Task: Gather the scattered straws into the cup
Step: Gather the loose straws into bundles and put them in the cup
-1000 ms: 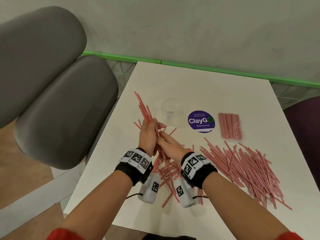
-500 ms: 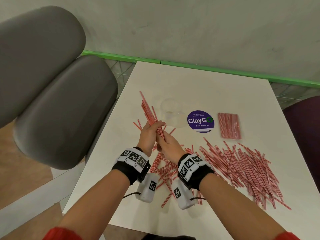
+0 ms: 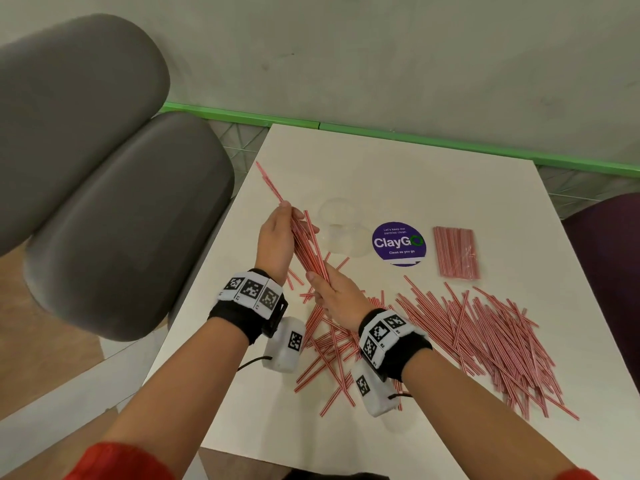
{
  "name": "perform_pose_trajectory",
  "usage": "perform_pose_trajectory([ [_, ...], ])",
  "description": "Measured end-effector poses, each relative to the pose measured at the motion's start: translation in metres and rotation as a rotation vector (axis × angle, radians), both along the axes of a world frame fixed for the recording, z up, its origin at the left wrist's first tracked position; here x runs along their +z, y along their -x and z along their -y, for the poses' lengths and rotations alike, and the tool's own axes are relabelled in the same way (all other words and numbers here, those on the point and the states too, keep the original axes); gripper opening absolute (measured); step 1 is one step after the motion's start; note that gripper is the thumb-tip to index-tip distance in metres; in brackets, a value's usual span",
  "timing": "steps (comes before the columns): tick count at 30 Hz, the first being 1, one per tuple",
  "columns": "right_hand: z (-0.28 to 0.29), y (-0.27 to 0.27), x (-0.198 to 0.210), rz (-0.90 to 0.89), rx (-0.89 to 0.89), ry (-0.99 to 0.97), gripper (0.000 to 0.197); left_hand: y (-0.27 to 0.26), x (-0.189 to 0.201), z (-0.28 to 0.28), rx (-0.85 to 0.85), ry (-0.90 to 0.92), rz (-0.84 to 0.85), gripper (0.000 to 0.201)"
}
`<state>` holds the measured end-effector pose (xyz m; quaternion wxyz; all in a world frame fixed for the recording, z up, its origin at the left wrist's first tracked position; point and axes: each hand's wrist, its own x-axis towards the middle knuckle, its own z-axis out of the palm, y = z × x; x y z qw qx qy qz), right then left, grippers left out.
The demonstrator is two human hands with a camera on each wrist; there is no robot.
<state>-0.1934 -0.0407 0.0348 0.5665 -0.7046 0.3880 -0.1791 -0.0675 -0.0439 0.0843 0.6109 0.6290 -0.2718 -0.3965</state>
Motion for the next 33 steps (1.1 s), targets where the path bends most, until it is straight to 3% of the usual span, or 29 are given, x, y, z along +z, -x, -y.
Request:
perform_pose_trajectory([
  [3,-0.002,0.005,-0.004,-0.05,0.025,0.024,0.029,-0.005,0.001,0.003,0.056,0.039,-0.053,0.03],
  [7,-0.007,0.015,-0.006,-0.039,0.035,-0.022,0.029,-0.018,0.004,0.007,0.181,0.132,-0.049,0.028],
  [11,-0.004,0.02,-0.013,-0.019,-0.068,-0.086,0.034,-0.033,0.0,0.006,0.367,0.132,-0.02,0.031],
  [13,0.0,0.018,-0.012,0.055,-0.169,-0.179,0.025,-0.028,-0.01,-0.003,0.271,0.016,0.08,0.03],
  [15,0.005,0.014,-0.006,0.15,-0.274,-0.269,0.017,-0.01,-0.024,-0.015,0.069,-0.079,0.197,0.028],
  [18,0.014,0.005,0.002,0.226,-0.363,-0.299,0.022,0.022,-0.041,-0.03,-0.121,-0.124,0.237,0.025],
  [22,0.013,0.004,0.007,0.222,-0.358,-0.337,0.023,0.034,-0.052,-0.032,-0.086,-0.099,0.202,0.025],
  [28,0.014,0.004,0.003,0.164,-0.347,-0.355,0.04,0.032,-0.053,-0.038,-0.112,-0.037,0.372,0.024],
  [30,0.015,0.004,0.005,0.164,-0.348,-0.371,0.04,0.029,-0.051,-0.038,-0.13,-0.015,0.309,0.026],
  [33,0.017,0.004,0.01,0.2,-0.359,-0.385,0.035,0.024,-0.042,-0.037,-0.173,0.017,0.032,0.028],
])
